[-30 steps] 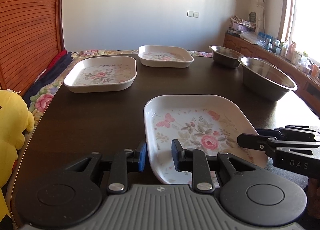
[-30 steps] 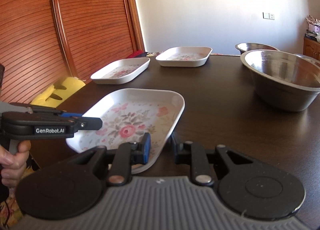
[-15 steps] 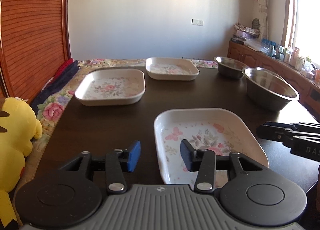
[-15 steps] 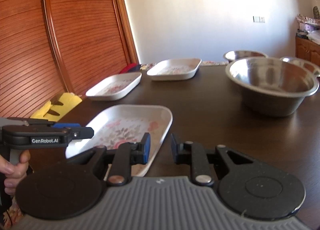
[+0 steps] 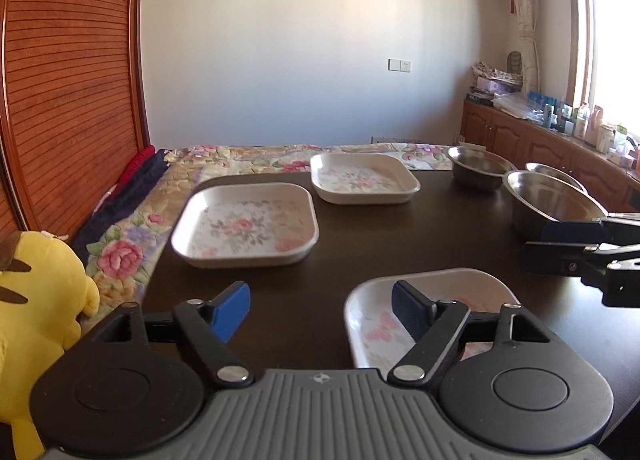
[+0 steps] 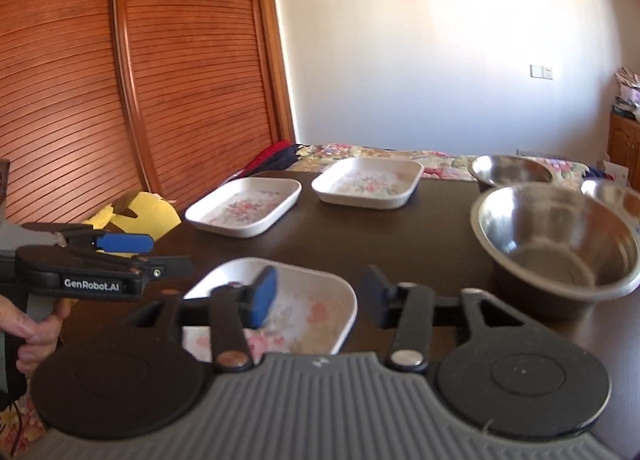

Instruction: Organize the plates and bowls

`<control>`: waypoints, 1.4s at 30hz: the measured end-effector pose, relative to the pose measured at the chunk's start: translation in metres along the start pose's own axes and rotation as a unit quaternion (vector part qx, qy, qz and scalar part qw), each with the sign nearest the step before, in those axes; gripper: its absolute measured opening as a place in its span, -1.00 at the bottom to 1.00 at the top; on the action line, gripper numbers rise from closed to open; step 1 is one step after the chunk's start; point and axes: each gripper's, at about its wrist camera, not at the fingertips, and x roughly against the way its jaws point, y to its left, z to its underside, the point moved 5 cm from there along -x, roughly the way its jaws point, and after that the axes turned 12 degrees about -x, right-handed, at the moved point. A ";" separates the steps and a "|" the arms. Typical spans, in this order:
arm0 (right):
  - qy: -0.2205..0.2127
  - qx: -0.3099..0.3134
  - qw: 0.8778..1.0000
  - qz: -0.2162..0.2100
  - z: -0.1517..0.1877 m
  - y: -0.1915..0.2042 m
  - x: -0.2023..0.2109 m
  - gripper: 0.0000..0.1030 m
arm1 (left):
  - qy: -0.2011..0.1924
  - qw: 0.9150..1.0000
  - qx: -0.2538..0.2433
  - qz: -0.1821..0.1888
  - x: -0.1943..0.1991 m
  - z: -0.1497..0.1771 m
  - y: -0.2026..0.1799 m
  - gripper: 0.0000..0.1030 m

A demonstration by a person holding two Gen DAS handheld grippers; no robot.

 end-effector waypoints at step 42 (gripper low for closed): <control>0.132 0.015 0.990 -0.055 -0.056 0.046 -0.167 0.20 | 0.044 0.999 0.010 -0.024 -0.120 -0.026 0.124 0.63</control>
